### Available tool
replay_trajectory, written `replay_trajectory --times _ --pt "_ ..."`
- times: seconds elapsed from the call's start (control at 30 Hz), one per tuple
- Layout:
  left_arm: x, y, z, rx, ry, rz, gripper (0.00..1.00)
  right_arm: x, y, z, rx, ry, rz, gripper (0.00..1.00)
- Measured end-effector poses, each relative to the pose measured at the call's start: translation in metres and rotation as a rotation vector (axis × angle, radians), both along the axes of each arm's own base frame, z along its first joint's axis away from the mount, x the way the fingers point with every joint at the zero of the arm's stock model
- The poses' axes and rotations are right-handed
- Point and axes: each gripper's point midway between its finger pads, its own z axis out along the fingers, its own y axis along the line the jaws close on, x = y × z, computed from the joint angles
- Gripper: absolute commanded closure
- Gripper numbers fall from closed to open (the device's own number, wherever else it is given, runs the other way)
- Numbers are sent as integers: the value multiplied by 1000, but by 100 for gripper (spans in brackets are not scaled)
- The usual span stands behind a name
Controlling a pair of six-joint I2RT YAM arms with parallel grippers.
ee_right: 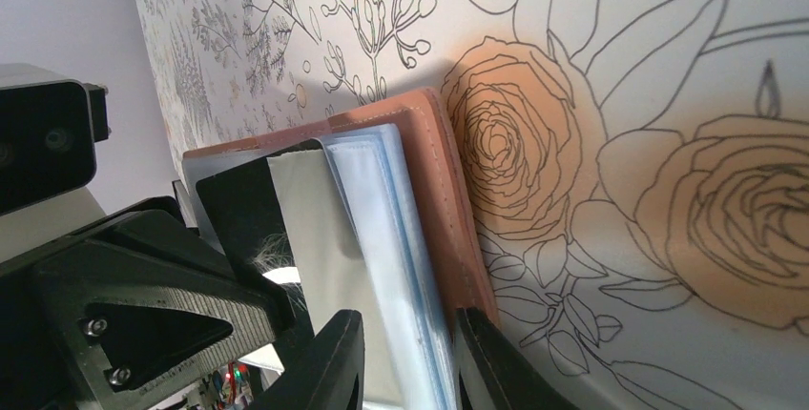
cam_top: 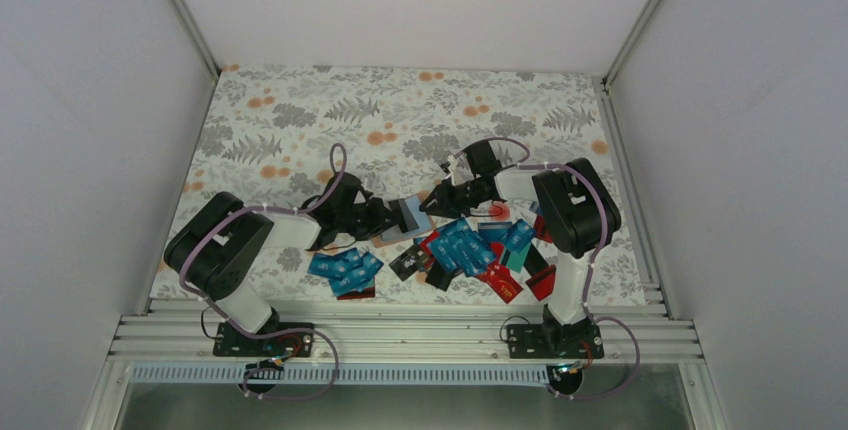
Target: Put the credit cards into the card holder
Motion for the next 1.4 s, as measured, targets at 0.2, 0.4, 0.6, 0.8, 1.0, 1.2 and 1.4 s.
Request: replay_trajectory --times 0.2,0.4,0.6,0.8,1.0,1.2,1.4 --pt "-2 -3 -3 -3 11 -3 98 0 0 0 0 1 0 74" --pt "-5 -2 -5 8 22 -7 98 0 0 0 0 1 0 74" --pt "-9 -1 -9 25 39 -16 98 -1 0 -1 2 4 2 74" --pt "-11 -1 -8 32 39 -27 98 -1 0 -1 2 4 2 74" --pt "-14 0 -7 36 47 -40 98 -1 0 -1 3 6 2 74" --pt "-14 0 -7 38 47 -43 98 -1 0 -1 3 5 3 74" --pt "-14 -2 -6 28 39 -45 98 -1 0 -1 4 6 3 74"
